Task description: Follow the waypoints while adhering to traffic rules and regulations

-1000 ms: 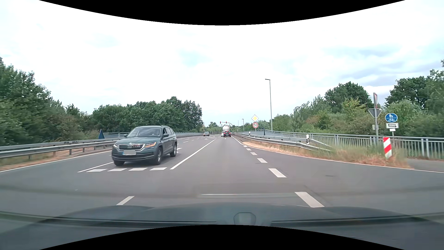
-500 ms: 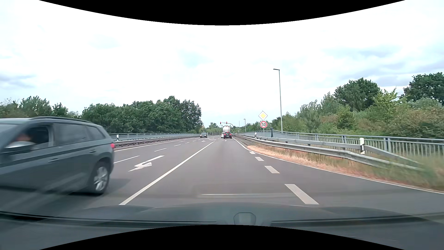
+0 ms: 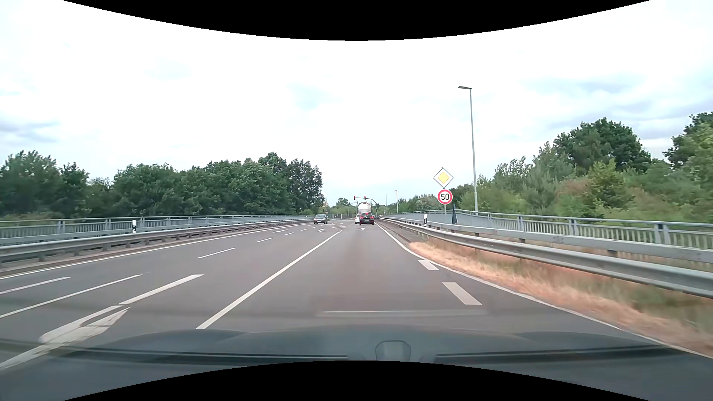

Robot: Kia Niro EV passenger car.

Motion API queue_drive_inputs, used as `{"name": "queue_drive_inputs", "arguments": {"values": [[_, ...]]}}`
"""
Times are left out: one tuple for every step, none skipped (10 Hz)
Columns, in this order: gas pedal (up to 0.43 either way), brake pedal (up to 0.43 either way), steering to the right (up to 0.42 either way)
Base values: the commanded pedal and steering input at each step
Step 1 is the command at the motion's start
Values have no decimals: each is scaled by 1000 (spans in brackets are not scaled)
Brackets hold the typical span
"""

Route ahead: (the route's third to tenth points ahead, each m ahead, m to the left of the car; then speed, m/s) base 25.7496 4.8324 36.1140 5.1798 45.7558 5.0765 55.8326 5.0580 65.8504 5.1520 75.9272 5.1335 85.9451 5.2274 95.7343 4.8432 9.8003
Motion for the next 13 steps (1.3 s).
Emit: {"name": "queue_drive_inputs", "arguments": {"values": [[0,0,-6],[0,0,-6],[0,0,-6],[0,0,-6],[0,0,-6],[0,0,-6],[0,0,-6],[0,0,-4],[0,0,-4],[0,0,-3],[0,24,-2],[0,55,-2],[0,91,-2]]}}
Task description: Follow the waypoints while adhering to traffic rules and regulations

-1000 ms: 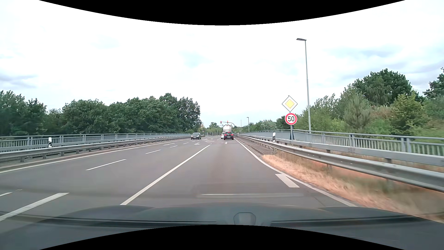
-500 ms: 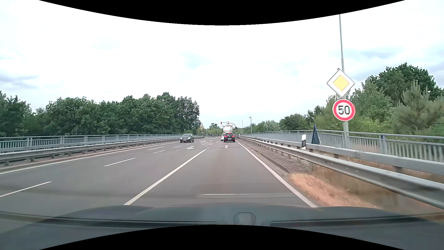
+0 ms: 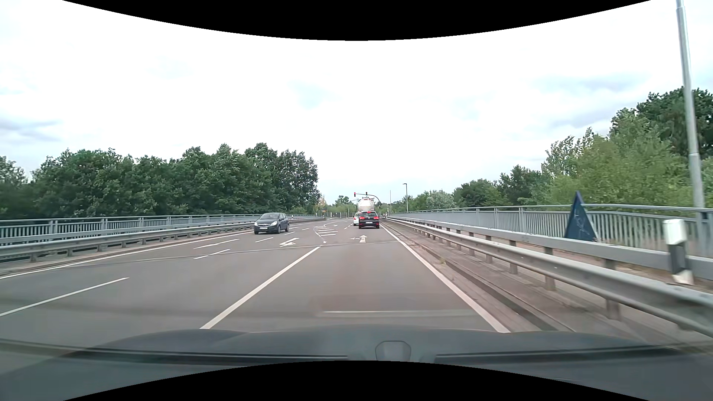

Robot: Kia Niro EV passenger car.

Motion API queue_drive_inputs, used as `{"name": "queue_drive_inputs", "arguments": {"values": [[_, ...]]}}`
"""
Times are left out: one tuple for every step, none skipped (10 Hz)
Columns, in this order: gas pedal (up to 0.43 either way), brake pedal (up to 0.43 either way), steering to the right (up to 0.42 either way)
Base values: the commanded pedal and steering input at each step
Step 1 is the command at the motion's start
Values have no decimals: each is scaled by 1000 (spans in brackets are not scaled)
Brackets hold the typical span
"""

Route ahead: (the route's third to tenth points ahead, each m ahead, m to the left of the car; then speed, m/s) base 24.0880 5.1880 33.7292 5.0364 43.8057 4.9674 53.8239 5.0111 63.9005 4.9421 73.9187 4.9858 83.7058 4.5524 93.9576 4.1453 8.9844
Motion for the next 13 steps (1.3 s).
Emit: {"name": "queue_drive_inputs", "arguments": {"values": [[0,122,-1],[0,134,-1],[0,146,-1],[0,152,-1],[0,171,-1],[0,183,-1],[0,189,-1],[0,201,-1],[0,201,-1],[0,207,-1],[0,213,-1],[0,220,-1],[0,226,-1]]}}
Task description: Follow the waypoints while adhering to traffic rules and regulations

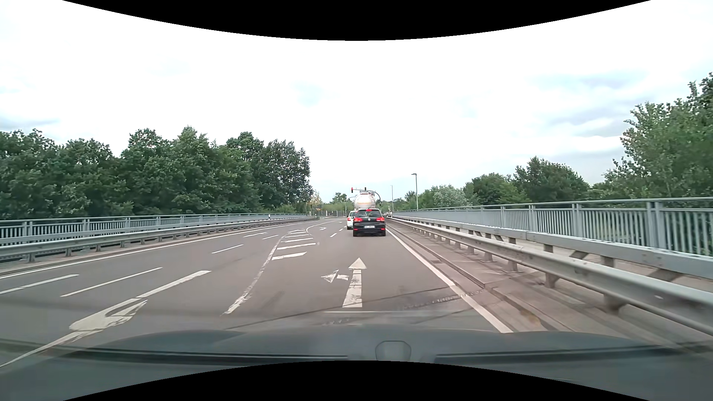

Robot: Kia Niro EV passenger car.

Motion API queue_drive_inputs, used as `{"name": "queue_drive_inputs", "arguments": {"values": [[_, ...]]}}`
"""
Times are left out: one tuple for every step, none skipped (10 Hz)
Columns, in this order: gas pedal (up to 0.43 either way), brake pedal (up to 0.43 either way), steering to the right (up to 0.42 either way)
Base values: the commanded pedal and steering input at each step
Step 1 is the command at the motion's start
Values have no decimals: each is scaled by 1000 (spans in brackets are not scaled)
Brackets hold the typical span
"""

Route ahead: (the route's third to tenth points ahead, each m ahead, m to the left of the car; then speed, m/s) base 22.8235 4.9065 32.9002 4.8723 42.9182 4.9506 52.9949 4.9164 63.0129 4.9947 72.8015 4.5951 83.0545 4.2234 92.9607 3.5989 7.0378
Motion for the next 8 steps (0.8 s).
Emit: {"name": "queue_drive_inputs", "arguments": {"values": [[0,232,-1],[0,238,-1],[0,238,-1],[0,238,-1],[0,244,-1],[0,244,-1],[0,250,-1],[0,256,-1]]}}
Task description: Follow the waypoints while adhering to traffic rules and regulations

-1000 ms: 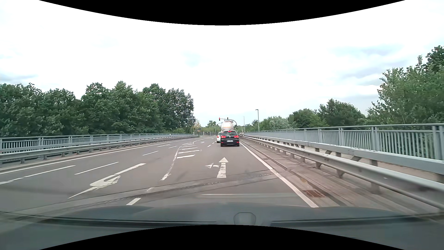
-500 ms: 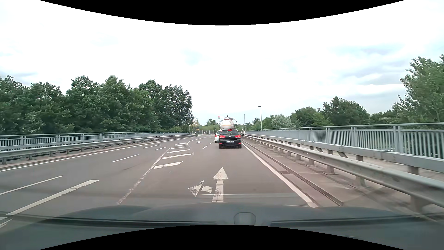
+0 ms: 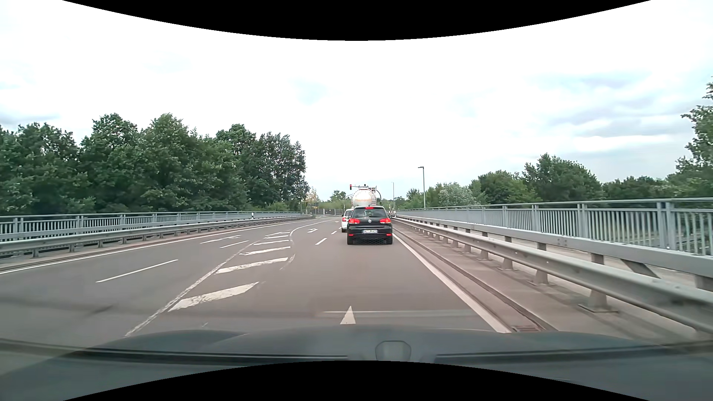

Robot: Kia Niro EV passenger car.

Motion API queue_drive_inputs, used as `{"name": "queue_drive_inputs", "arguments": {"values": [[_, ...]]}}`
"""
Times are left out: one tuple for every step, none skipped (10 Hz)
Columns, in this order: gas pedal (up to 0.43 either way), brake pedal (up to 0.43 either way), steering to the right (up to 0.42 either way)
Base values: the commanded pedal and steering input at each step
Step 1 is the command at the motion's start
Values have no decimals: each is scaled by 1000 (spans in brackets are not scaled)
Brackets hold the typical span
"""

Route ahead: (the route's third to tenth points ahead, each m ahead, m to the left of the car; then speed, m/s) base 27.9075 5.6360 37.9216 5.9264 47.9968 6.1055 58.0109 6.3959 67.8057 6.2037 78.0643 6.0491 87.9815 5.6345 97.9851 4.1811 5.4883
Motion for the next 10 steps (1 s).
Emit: {"name": "queue_drive_inputs", "arguments": {"values": [[0,256,-1],[0,256,-1],[0,256,-1],[0,256,-2],[0,256,-5],[0,250,-7],[0,256,-6],[0,256,-6],[0,250,-6],[0,244,-6]]}}
